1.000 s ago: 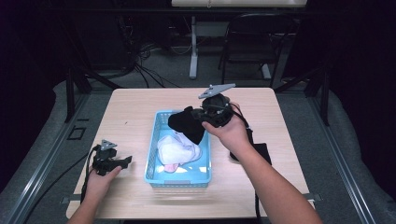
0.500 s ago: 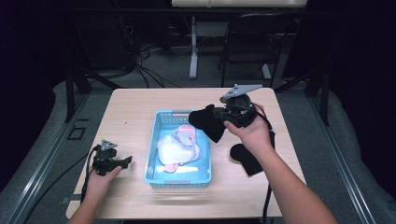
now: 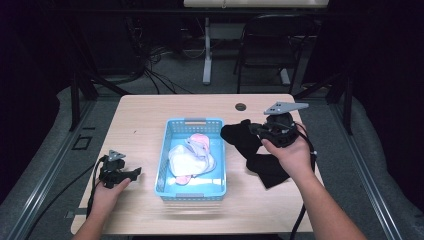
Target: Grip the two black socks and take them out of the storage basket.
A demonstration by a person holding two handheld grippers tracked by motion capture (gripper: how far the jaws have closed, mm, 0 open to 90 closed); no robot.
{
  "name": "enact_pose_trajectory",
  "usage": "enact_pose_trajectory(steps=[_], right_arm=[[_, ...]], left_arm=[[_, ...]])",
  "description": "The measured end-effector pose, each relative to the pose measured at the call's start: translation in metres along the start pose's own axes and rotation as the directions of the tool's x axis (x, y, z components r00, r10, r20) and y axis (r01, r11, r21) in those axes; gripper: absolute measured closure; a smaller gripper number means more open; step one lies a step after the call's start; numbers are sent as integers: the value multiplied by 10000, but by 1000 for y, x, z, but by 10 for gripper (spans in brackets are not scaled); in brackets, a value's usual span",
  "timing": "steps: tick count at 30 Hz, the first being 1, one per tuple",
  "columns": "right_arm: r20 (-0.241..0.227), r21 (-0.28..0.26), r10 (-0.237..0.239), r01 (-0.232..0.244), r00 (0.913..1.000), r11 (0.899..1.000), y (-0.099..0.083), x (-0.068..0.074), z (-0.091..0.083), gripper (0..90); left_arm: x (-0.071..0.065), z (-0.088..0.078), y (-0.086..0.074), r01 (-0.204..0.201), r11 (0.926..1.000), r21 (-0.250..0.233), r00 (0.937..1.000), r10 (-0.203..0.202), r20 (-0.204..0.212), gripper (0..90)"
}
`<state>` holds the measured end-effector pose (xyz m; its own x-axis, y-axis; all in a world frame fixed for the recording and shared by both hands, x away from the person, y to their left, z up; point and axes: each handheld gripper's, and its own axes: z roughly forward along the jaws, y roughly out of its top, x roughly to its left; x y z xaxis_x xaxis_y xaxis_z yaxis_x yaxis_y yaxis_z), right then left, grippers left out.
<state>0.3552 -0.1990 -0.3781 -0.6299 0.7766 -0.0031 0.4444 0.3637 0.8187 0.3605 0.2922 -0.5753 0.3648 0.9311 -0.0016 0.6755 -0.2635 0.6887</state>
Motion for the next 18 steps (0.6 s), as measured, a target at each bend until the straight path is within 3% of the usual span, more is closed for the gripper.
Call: enact_pose_trajectory(steps=[10,18], right_arm=[[73,181,411,-412,9991,9990,-27,-6,5,875],[104,665,796,-801,9968,9946,-52,-10,18,874]], left_arm=[[0,0,0,9,10000,27,10000,-9,2,276],[0,0,0,38,10000,23,10000,-38,2,276]])
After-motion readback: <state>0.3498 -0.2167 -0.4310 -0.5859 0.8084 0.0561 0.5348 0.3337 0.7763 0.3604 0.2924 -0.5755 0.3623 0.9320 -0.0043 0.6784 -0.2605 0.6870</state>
